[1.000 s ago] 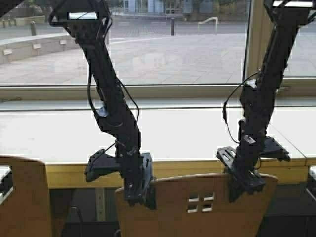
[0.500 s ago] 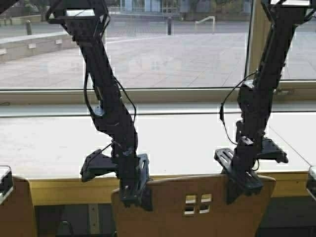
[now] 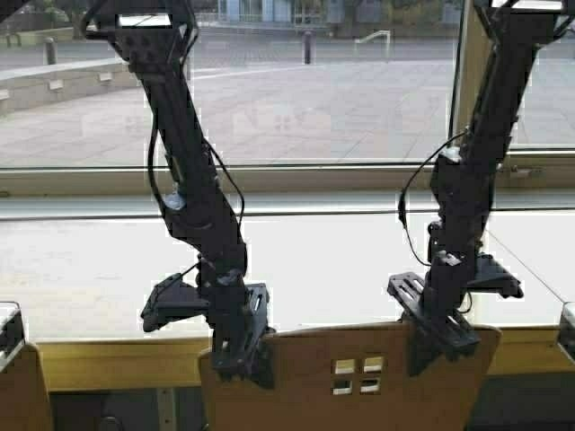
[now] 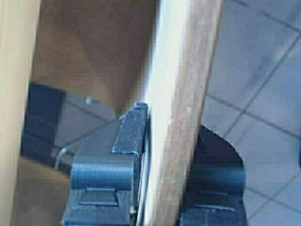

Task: Push the chairs under the table

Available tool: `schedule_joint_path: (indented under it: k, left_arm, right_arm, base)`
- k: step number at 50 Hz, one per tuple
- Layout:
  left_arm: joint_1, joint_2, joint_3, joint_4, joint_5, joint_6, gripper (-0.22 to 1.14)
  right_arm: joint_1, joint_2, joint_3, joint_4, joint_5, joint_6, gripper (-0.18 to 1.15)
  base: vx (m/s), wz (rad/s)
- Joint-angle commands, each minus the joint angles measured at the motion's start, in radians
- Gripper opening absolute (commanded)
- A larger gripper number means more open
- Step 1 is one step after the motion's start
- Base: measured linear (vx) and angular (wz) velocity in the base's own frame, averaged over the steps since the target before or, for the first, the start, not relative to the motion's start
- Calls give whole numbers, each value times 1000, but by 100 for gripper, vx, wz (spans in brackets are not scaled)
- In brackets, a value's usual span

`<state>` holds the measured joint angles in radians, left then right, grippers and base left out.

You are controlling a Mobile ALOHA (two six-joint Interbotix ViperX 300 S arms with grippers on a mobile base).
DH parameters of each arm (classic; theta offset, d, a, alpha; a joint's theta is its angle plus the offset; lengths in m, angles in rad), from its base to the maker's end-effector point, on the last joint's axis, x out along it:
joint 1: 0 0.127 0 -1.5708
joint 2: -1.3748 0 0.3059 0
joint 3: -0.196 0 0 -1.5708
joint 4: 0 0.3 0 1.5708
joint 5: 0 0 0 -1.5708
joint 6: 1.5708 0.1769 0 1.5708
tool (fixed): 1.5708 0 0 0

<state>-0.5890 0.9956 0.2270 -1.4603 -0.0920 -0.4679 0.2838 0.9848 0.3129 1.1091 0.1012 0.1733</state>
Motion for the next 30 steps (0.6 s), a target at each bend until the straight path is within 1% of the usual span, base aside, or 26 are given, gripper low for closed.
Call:
schedule_joint_path:
  k: [1,4,7,14,18,20,22,30]
  left_arm:
    - [69,-72,5,57,5,58,6]
    - [69,-74,9,71,20,61,12]
    - [71,-81,20,100,20,71,24]
    - [71,-106,41,118,31,74,61]
    - [71,-123,57,121,49,75,79]
    - [69,-132,61,121,58,75,85]
    - [69,-143,67,123,66,75,89]
    - [69,-206,118,123,84,77,89]
  right_arm:
    - [-3,14,14,-87,-8,-98,5]
    - [-3,12,14,-89,2,-98,10]
    - [-5,9,14,-89,12,-100,22]
    - [-3,-11,18,-92,35,-100,67]
    - [-5,-34,37,-92,35,-98,86]
    - [-5,-48,44,-91,37,-98,90]
    - [-3,-63,54,-91,37,-98,91]
    - [-3,-163,109,-89,40,-97,90]
  base:
    - [3,-2]
    - [2,-2]
    - [1,-1]
    - [0,0]
    - [-1,-1]
    - [0,0]
    - [1,1]
    - [0,1]
